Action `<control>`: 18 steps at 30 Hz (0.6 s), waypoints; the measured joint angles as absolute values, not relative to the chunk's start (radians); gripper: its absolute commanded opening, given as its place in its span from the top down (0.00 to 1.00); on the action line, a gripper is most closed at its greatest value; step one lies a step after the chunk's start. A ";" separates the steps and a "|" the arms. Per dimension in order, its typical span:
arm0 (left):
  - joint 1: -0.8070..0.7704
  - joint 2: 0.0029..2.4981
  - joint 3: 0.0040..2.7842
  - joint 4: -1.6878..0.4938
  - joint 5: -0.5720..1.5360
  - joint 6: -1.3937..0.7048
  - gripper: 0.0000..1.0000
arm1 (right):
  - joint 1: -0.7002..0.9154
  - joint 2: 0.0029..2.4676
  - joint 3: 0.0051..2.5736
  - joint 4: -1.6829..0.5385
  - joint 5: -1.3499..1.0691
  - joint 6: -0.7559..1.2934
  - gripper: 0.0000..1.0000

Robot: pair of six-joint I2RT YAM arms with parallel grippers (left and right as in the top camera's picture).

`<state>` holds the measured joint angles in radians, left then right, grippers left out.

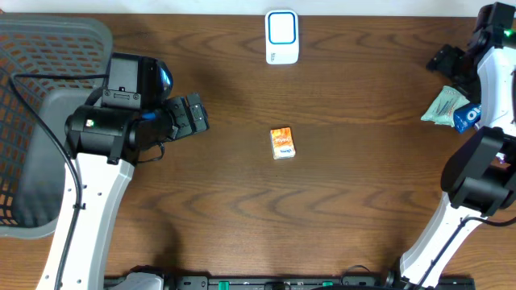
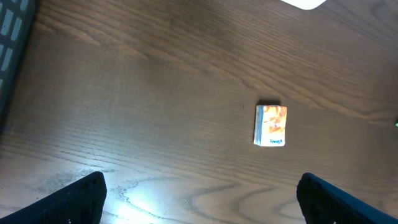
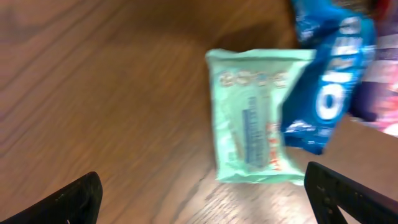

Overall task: Scan the item barcode
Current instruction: 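Carry the green tissue pack to the right table edge and release, then reach the right gripper to the orange tissue box and grasp it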

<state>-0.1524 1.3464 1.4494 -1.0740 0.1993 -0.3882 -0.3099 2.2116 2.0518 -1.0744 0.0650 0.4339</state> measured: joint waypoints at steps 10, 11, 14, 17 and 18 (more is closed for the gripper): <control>-0.152 1.346 1.449 -1.074 0.199 -0.388 0.02 | -0.171 2.212 2.052 -1.171 -0.343 0.229 0.01; -0.152 1.346 1.449 -1.074 0.199 -0.388 0.02 | -0.155 2.212 2.052 -1.186 -0.356 0.219 0.01; -0.152 1.346 1.449 -1.074 0.199 -0.388 0.02 | -0.074 2.212 2.052 -1.246 -0.392 0.176 0.03; -0.152 1.346 1.449 -1.074 0.199 -0.388 0.02 | 0.019 2.212 2.044 -1.265 -0.411 0.138 0.16; -0.152 1.346 1.449 -1.074 0.199 -0.388 0.02 | 0.054 2.211 2.033 -1.266 -0.411 0.130 0.16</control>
